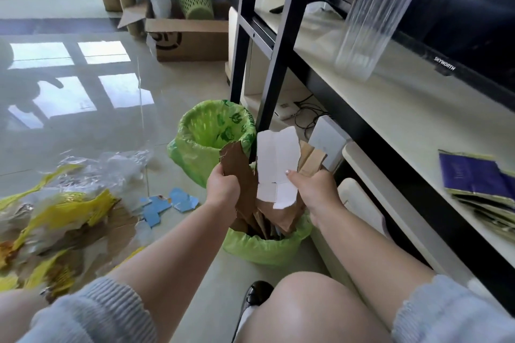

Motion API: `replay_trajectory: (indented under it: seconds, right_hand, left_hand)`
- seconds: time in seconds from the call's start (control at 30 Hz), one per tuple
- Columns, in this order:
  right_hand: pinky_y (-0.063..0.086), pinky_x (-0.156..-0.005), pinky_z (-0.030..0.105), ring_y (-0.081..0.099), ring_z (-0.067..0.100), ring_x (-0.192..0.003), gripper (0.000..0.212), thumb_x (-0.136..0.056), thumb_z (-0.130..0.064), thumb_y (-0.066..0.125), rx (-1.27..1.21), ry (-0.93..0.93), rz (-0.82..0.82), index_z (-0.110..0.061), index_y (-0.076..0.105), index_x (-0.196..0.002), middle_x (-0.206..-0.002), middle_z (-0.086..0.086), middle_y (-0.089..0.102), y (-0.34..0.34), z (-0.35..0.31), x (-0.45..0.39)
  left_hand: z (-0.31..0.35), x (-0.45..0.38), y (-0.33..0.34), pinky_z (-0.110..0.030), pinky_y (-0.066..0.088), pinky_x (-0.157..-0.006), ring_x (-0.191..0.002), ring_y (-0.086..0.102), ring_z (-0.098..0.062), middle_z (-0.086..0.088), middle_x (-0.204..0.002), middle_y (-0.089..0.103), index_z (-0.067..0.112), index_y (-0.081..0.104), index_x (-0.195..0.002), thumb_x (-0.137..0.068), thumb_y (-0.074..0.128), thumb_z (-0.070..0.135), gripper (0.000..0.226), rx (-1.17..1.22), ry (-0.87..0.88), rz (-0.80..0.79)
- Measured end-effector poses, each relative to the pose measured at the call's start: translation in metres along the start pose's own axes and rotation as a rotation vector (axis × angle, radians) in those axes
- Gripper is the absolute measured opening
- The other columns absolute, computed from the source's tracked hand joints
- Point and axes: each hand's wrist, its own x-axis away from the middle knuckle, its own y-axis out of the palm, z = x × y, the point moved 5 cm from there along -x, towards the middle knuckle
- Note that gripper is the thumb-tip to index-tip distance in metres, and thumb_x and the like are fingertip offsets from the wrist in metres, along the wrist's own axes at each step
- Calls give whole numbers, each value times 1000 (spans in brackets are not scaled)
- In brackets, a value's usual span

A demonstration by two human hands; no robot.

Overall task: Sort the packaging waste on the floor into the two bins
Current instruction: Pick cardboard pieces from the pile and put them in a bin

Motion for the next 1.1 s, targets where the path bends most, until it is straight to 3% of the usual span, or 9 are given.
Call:
replay_trajectory:
  seconds: [0.17,0.27,0.4,0.53,0.63,0.77,0.9,1.03,1.1]
  right_hand:
    - [51,-87,34,64,23,-93,17,-84,-16,67,-65,-38,53,-10,65,-99,-100,6,68,-18,-3,-4]
    - [48,-74,28,63,16,-75,11,-84,-16,67,-140,-84,152,-15,61,-75,-82,1,67,-42,-11,-2]
    - [52,-82,32,66,21,-84,14,-83,-17,68,-196,-139,240,-17,61,-70,-79,-6,66,-70,-19,-6]
    - [47,-71,23,63,17,-79,4,-86,-16,64,-123,-144,259,-15,62,-84,-81,-3,64,-75,-18,-1]
    - [41,-59,20,58,14,-73,7,-90,-17,59,-77,-96,226,-10,60,-89,-75,-6,61,-66,-4,-1]
    - [48,-79,27,62,24,-95,20,-91,-16,55,-31,-38,202,-2,59,-105,-98,4,65,-46,18,-8]
    - [44,-80,27,59,25,-98,27,-91,-14,51,37,-22,166,-6,54,-116,-101,3,61,-30,37,-18]
    - [40,-65,26,53,24,-82,17,-88,-19,54,200,63,104,-9,52,-101,-79,-1,56,-16,57,-32]
    - [39,-68,25,54,24,-82,22,-85,-23,58,328,86,51,-8,56,-101,-81,2,58,-6,63,-36]
  left_hand:
    - [-5,-2,-12,-50,56,-80,-82,64,-30,-10,-98,67,19,59,-111,-80,30,-9,51,-12,4,-4]
    - [-6,0,-17,-43,59,-70,-81,65,-30,-9,-96,68,21,59,-114,-81,29,-10,54,25,12,-18]
    - [2,6,-8,-45,58,-68,-85,64,-33,-12,-100,67,21,58,-117,-82,30,-10,54,67,32,-66]
    - [9,12,17,-56,56,-75,-92,66,-36,-11,-102,69,26,61,-110,-82,36,-6,50,28,56,-130]
    - [9,17,42,-53,56,-80,-87,66,-35,-9,-98,70,24,58,-117,-83,35,-6,51,-20,59,-195]
    - [-2,14,65,-38,55,-78,-89,64,-29,-6,-108,67,28,52,-125,-81,34,-2,56,-175,71,-258]
    - [-22,6,70,-45,45,-101,-118,55,-32,-5,-132,56,26,40,-140,-81,34,1,64,-322,54,-283]
    - [-34,-8,62,-26,49,-68,-88,63,-22,-4,-119,64,29,48,-134,-87,38,5,53,-418,61,-331]
    - [-31,-11,59,-24,46,-62,-72,60,-18,0,-102,69,29,53,-129,-90,42,7,46,-424,86,-359]
